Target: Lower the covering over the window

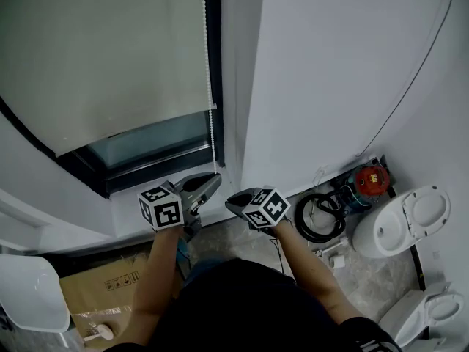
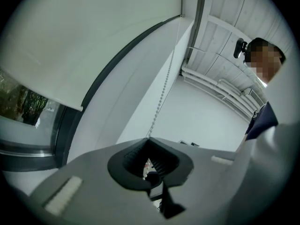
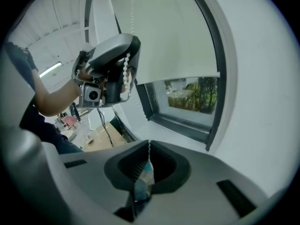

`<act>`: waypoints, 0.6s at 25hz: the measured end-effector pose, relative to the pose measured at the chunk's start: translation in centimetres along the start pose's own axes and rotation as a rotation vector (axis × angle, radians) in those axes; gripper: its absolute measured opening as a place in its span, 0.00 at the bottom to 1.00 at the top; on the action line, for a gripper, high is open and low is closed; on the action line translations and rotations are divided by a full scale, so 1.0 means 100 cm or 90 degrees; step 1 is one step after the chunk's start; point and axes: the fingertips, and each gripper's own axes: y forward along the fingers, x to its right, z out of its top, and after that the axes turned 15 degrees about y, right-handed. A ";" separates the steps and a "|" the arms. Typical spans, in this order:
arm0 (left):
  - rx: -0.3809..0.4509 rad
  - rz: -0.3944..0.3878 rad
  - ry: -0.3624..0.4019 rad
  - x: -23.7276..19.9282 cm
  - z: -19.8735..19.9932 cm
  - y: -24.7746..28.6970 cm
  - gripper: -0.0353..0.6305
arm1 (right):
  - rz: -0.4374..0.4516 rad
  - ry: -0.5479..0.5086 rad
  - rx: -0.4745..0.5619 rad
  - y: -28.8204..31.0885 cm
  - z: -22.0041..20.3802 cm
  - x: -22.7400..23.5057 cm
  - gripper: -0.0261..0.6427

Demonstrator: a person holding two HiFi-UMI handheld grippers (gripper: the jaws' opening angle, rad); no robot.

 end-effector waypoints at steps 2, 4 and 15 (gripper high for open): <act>-0.017 0.007 -0.008 -0.001 -0.012 0.000 0.07 | -0.011 -0.001 -0.003 -0.001 -0.001 0.002 0.06; -0.037 0.016 -0.012 -0.004 -0.024 -0.002 0.07 | -0.012 0.000 -0.005 -0.002 -0.001 0.001 0.06; -0.055 0.067 -0.030 -0.026 -0.051 -0.015 0.07 | 0.027 -0.031 0.058 -0.040 0.039 -0.037 0.20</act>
